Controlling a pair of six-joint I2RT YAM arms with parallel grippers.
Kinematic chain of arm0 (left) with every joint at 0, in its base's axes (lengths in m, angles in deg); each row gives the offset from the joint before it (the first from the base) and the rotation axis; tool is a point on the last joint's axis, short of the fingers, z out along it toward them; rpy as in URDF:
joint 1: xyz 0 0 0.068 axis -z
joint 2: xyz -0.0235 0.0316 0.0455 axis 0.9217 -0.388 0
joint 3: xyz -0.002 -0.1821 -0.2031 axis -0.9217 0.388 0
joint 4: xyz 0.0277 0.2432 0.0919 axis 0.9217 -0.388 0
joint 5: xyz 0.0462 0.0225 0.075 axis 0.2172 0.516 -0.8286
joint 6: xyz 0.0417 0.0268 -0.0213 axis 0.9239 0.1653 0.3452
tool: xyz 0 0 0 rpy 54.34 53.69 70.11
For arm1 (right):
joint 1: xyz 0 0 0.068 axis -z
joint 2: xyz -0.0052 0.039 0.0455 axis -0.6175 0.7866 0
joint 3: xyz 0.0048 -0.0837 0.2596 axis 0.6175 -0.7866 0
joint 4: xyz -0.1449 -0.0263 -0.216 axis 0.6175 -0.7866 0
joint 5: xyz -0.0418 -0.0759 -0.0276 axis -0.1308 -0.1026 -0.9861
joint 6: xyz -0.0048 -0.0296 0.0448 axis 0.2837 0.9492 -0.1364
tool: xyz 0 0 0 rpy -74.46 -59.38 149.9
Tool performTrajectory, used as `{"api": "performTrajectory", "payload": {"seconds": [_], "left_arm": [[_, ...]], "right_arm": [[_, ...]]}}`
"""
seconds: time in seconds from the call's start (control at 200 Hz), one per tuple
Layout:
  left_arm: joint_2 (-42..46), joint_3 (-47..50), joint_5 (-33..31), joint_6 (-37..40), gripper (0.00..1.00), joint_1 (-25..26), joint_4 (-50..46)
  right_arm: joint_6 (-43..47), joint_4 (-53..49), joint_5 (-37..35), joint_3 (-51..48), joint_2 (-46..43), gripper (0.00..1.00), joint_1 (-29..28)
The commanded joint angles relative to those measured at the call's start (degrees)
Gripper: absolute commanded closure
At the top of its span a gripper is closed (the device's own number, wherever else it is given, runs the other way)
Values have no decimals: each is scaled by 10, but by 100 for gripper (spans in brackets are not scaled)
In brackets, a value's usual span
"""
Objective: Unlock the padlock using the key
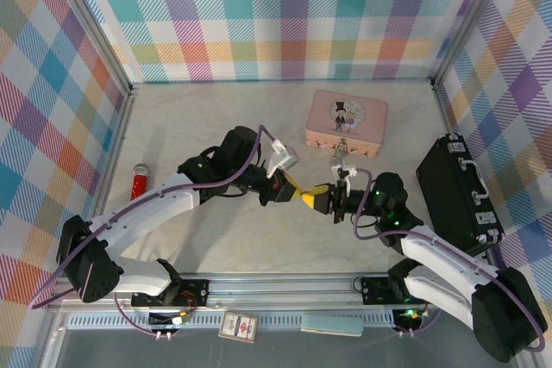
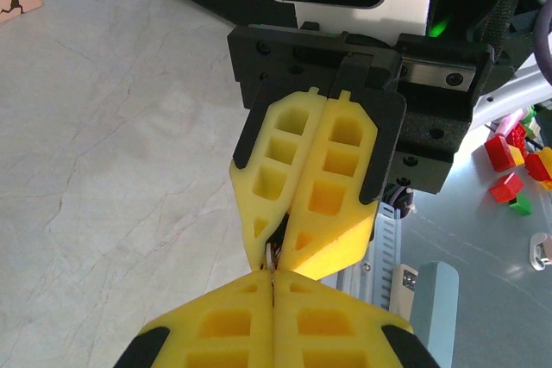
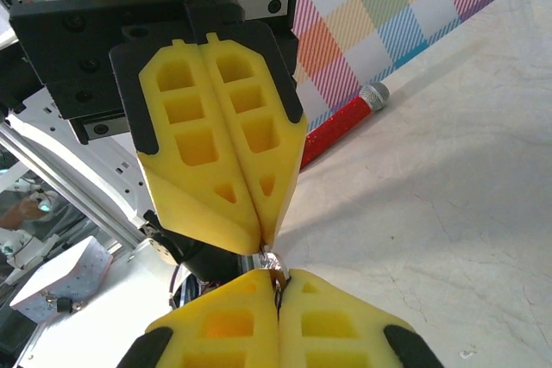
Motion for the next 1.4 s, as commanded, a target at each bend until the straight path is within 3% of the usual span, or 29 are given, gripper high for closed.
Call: {"api": "performTrajectory", "payload": {"seconds": [0.0,0.11,0.155,0.23,0.325,0.495,0.645,0.94,1.395], "left_arm": [[-3,-15,1,9,100,-2,-3],[-4,-14,-14,1,97,-2,6],[-4,-11,-27,-6,90,-2,14],[5,1,-67,-25,68,-3,42],[21,29,-139,-68,54,-9,109],[-3,65,-224,-161,41,-24,222],[-90,31,-290,-221,35,-26,246],[-258,-57,-309,-272,26,-12,306],[-455,-177,-317,-295,25,15,375]], "right_arm": [[16,-35,-25,11,-15,100,-4],[14,-61,-42,12,-20,100,-3],[12,-75,-54,13,-24,100,-4],[9,-131,-95,21,-40,100,-3],[13,-274,-212,49,-74,100,-3],[-16,-474,-365,82,-127,100,-3],[-57,-591,-445,100,-173,100,-3],[-104,-764,-524,138,-297,100,-3],[-142,-840,-554,149,-385,100,-3]]}}
